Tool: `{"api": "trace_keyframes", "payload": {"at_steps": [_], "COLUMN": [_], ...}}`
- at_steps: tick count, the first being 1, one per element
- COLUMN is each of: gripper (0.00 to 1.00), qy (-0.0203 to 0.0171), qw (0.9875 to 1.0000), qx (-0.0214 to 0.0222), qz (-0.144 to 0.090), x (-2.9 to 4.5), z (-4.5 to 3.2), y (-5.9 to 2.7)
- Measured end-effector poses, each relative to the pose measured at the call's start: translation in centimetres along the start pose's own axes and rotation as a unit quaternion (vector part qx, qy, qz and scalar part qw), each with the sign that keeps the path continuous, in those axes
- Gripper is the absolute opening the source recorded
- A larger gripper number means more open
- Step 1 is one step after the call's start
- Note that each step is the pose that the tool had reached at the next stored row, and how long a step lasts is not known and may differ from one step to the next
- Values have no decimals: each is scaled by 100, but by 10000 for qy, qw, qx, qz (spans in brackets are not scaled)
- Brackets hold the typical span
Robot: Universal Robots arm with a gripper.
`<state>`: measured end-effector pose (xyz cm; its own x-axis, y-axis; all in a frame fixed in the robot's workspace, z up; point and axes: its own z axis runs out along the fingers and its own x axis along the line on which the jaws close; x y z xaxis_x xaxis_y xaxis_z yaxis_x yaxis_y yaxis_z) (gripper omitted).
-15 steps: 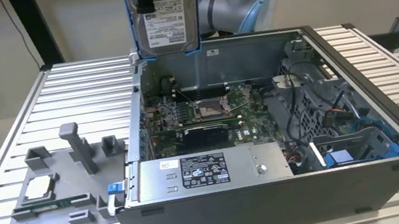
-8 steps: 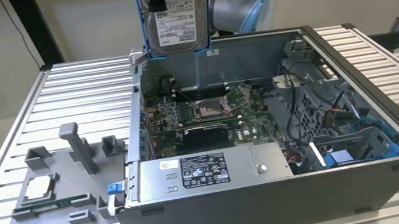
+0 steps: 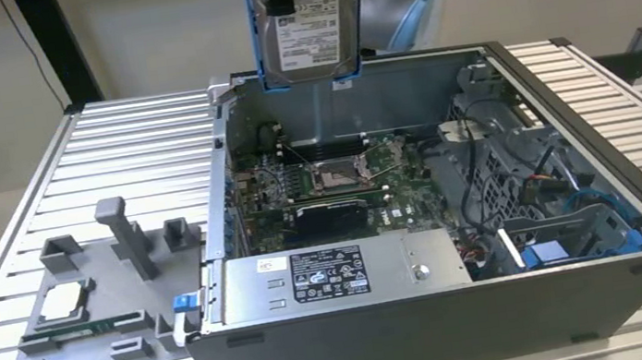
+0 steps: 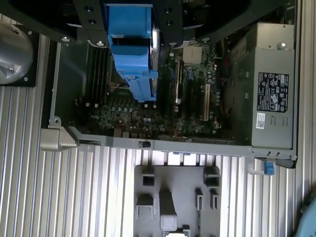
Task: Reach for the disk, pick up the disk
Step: 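Pick up the disk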
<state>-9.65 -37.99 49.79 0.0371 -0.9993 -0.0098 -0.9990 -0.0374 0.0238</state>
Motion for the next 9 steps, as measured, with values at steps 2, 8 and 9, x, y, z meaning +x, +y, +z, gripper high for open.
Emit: {"api": "trace_keyframes", "payload": {"at_steps": [2,8,9], "gripper": [0,0,0], "qy": [0,0,0], "qw": [10000,10000,10000], "qx": [0,0,0], "qz": [1,1,0], "x": [2,8,9], "z": [-1,-5,-6], "y": [-56,-218,-245]}}
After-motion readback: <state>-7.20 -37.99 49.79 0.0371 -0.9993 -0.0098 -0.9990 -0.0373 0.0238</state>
